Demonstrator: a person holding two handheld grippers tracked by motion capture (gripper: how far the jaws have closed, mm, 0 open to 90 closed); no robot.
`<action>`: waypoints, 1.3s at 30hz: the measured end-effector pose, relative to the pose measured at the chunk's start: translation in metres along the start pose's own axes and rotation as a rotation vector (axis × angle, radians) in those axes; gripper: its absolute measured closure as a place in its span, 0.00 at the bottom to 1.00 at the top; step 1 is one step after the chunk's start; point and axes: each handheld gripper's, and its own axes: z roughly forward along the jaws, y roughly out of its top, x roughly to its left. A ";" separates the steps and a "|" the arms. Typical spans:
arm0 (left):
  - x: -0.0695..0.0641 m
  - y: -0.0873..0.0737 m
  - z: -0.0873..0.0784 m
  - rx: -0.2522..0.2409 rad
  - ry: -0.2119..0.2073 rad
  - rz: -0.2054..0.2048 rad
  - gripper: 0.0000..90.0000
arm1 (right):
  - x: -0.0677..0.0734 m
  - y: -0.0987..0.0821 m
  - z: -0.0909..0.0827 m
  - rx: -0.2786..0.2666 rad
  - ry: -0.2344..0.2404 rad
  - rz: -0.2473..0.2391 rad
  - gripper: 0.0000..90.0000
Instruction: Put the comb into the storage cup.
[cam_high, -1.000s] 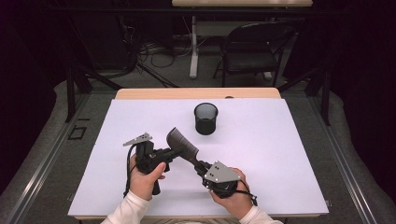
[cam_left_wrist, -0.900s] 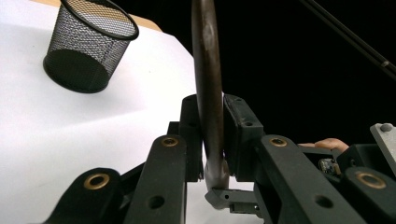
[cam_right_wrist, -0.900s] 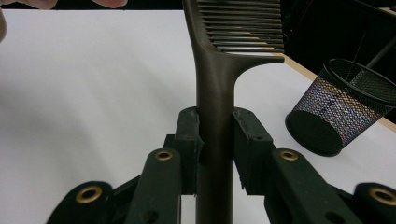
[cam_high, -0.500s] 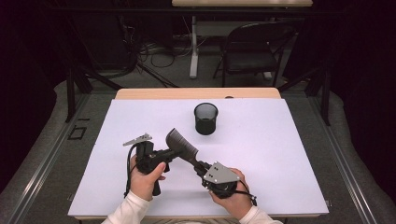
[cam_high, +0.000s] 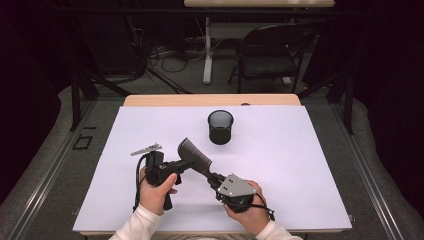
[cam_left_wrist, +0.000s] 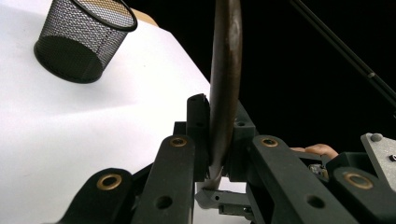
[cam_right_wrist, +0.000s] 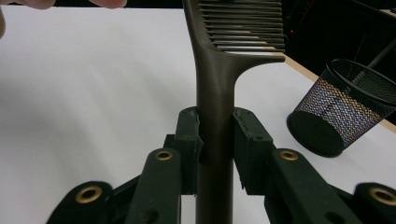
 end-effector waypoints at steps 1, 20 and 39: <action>0.000 0.000 0.000 0.000 -0.001 -0.003 0.93 | 0.000 0.000 0.000 -0.001 0.001 0.000 0.81; 0.004 -0.001 0.001 0.001 -0.013 -0.031 0.93 | 0.000 -0.001 0.002 0.004 0.005 0.006 0.81; 0.007 -0.002 0.002 -0.002 -0.017 -0.050 0.93 | 0.000 -0.003 0.003 0.003 0.008 0.015 0.80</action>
